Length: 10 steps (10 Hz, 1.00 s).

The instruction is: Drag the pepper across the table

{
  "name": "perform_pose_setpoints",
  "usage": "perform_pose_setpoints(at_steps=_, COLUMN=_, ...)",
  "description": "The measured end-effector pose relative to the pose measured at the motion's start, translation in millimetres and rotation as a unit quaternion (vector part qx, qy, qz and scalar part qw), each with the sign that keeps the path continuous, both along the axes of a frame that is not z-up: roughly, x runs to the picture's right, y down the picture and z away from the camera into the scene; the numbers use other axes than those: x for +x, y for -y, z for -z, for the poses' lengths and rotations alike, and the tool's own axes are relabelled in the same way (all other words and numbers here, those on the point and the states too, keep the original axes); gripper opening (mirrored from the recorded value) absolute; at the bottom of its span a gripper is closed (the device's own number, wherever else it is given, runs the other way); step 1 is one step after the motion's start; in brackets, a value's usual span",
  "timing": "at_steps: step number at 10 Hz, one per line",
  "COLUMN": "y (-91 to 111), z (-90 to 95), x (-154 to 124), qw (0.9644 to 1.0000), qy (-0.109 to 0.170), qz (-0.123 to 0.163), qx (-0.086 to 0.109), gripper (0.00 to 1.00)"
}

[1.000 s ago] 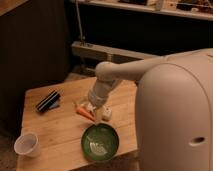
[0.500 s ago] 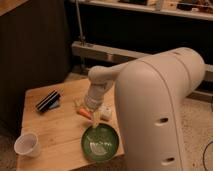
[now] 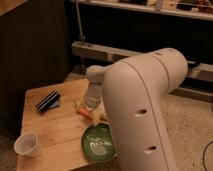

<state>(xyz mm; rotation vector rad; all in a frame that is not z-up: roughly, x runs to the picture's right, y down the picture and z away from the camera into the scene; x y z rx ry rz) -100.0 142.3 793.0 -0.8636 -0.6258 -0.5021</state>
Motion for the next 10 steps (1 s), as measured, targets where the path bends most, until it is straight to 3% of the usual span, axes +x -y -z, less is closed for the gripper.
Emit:
perform_pose_setpoints(at_steps=3, y=-3.7, z=-16.2, x=7.0, qw=0.9996, qy=-0.007, qz=-0.015, qx=-0.023, gripper=0.45)
perform_pose_setpoints(at_steps=4, y=-6.5, z=-19.5, x=7.2, qw=0.9995, qy=-0.008, qz=-0.015, qx=-0.028, gripper=0.41)
perform_pose_setpoints(at_steps=8, y=-5.7, z=-22.4, x=7.8, qw=0.9993, qy=-0.017, qz=-0.01, qx=-0.032, gripper=0.4)
perform_pose_setpoints(at_steps=10, y=-4.4, z=-23.8, x=6.6, qw=0.9992, qy=-0.023, qz=-0.007, qx=-0.032, gripper=0.57)
